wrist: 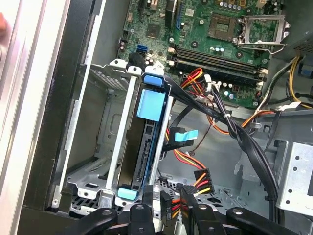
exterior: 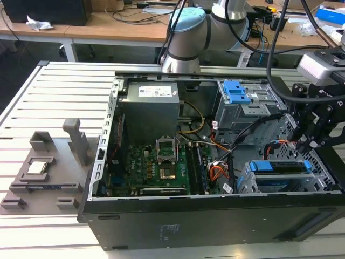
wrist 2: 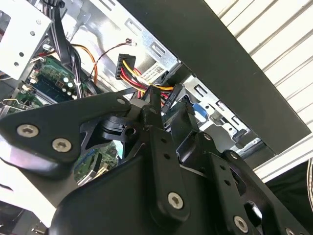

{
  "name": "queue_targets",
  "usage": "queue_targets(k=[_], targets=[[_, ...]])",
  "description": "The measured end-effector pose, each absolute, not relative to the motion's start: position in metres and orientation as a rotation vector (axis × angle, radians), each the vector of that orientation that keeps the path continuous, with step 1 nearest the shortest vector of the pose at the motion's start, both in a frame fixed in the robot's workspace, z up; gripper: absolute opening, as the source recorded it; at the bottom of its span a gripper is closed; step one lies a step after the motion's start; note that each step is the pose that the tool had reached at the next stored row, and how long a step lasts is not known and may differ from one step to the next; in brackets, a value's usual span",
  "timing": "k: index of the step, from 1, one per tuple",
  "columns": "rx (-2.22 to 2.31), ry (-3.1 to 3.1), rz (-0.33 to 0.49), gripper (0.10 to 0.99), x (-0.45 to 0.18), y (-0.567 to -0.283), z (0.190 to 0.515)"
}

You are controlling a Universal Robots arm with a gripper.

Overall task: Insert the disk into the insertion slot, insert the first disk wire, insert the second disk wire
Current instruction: 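Insert the first disk wire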

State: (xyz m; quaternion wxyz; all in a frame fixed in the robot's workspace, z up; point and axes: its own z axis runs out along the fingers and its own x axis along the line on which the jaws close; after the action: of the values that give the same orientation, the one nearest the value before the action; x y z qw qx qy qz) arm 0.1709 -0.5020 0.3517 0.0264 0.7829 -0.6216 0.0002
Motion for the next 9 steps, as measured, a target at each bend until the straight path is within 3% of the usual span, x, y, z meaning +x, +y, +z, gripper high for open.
queue_targets(k=[3, 4, 5, 9], targets=[[2.419, -1.920, 0.001, 0.345, 0.1709, -0.5020, 0.3517], [2.419, -1.920, 0.001, 0.216, 0.1709, -0.5020, 0.3518], [2.419, -1.920, 0.001, 0.169, 0.1709, -0.5020, 0.3518], [2.419, -1.920, 0.001, 0.169, 0.1709, -0.5020, 0.3517]])
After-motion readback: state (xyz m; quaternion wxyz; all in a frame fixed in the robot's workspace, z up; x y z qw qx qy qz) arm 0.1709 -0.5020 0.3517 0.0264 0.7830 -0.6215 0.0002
